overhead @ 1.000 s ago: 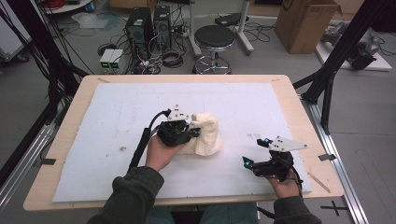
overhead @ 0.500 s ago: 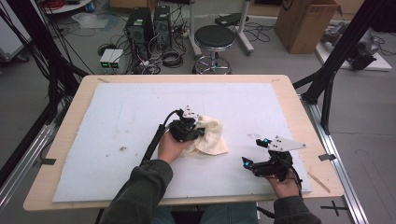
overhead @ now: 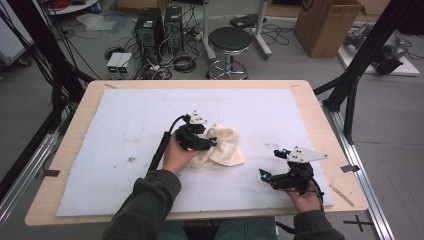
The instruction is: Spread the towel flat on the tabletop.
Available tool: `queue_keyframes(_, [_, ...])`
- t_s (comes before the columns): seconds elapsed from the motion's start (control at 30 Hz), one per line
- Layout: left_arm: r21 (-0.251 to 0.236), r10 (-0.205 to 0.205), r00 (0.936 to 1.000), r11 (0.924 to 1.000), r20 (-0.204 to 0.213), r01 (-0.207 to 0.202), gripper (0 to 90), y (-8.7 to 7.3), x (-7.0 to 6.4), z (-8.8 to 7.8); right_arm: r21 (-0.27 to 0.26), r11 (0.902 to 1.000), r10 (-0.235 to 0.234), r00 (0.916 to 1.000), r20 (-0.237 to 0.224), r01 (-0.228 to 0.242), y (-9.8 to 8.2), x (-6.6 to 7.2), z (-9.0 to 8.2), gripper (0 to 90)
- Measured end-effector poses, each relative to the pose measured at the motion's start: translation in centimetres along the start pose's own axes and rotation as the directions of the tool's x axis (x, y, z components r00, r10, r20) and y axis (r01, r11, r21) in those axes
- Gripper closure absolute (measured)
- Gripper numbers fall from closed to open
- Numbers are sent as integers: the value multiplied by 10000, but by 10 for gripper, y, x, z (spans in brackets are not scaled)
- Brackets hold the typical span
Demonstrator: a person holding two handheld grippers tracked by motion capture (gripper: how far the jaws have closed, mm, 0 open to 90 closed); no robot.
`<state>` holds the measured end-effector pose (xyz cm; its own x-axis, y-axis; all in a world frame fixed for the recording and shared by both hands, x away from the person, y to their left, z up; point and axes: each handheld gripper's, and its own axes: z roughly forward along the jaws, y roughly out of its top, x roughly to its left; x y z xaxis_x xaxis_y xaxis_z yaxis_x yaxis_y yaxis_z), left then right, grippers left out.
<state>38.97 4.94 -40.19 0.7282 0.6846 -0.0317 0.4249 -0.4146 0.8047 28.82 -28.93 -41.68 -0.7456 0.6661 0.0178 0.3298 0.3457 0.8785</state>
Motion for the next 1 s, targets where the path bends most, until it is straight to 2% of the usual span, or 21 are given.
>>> queue_keyframes(0.13, [-309,-27,10000,9995,-93,24,366,-3,5,-18,52,10000,-32,10000,-32,32,1,1,1,101])
queue_keyframes(0.17, [-422,-10,9999,9991,-137,4,366,-8,7,-29,93,10000,16,10000,-55,-15,1,2,2,101])
queue_keyframes(0.2, [-422,-10,9999,9991,-137,4,365,-8,7,-29,93,10000,16,10000,-55,-15,1,2,2,101])
queue_keyframes(0.33, [-573,48,9998,9983,-177,-58,365,-25,12,-51,111,9999,12,10000,-56,-11,2,2,5,102])
queue_keyframes(0.43, [-485,83,9998,9988,-184,-92,364,-32,13,-57,141,9999,79,9999,-100,-77,4,2,6,103])
queue_keyframes(0.53, [-518,162,9997,9985,-166,-170,362,-42,13,-65,48,10000,-2,9997,-225,3,9,1,9,146])
queue_keyframes(0.63, [-363,317,9993,9988,-220,-324,362,-49,12,-68,-12,10000,-30,9994,-351,29,16,0,13,167])
queue_keyframes(0.7, [-325,320,9995,9990,-44,-321,398,-53,12,-68,108,9999,-90,9985,-546,96,20,0,18,215])
queue_keyframes(0.73, [-234,287,9996,9993,68,-285,427,-55,12,-67,123,9997,-197,9979,-613,205,22,-1,21,241])
queue_keyframes(0.77, [63,368,9989,9993,274,-370,458,-58,13,-63,172,9995,-265,9975,-657,277,24,-1,25,265])
queue_keyframes(0.8, [63,368,9989,9993,274,-370,476,-58,13,-63,172,9995,-265,9975,-657,277,24,-1,25,265])
queue_keyframes(0.83, [188,389,9987,9990,314,-395,483,-59,13,-61,363,9984,-398,9955,-856,430,28,-1,32,353])
queue_keyframes(0.87, [274,348,9980,9990,527,-363,502,-62,13,-57,454,9979,-407,9945,-961,453,29,-1,36,381])
queue_keyframes(0.93, [391,406,9970,9983,659,-432,528,-63,12,-54,495,9975,-446,9941,-990,497,30,-1,40,409])
queue_keyframes(0.97, [572,507,9959,9968,749,-550,548,-64,11,-51,646,9965,-450,9927,-1119,525,31,-3,47,480])
queue_keyframes(1.0, [832,612,9944,9942,857,-684,554,-67,10,-46,730,9956,-512,9928,-1086,593,31,-3,50,498])
